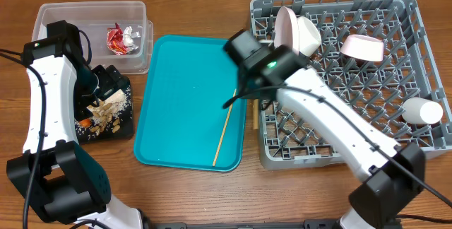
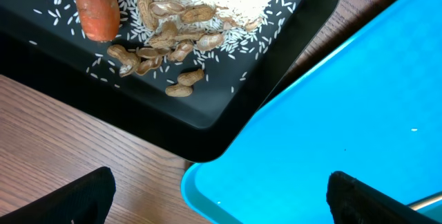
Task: Sort waste into correct bins and load items into the dishwasher
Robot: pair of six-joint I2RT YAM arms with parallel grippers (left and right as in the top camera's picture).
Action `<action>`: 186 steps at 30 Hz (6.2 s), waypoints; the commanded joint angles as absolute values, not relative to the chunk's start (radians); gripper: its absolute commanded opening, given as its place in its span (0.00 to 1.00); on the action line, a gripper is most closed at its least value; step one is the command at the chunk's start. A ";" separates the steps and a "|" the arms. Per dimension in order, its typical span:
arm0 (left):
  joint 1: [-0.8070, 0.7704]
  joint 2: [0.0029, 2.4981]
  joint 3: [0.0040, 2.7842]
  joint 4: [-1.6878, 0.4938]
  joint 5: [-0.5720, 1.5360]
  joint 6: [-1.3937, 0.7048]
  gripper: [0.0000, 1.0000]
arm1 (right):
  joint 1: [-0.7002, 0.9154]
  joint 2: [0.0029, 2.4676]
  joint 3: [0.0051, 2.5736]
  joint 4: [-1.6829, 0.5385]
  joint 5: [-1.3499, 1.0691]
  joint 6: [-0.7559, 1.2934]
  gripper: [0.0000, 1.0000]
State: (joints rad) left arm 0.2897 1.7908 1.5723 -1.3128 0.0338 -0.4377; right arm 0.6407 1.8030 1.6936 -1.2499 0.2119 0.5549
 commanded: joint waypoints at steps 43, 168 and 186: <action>0.287 1.784 1.573 -1.308 0.026 -0.442 1.00 | 0.521 1.793 1.570 -1.113 -0.004 0.293 0.31; -0.099 1.588 1.609 -1.507 0.098 -0.102 0.95 | 0.129 1.575 1.568 -1.274 -0.080 0.242 1.00; -0.099 0.648 1.018 -1.151 0.012 -0.184 1.00 | 0.129 0.743 0.957 -1.073 0.044 0.239 1.00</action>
State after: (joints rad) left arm -0.1024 0.6552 1.0252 -1.1316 0.0238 -0.1658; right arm 0.1307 0.7513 0.9585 -1.0588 0.0238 0.2390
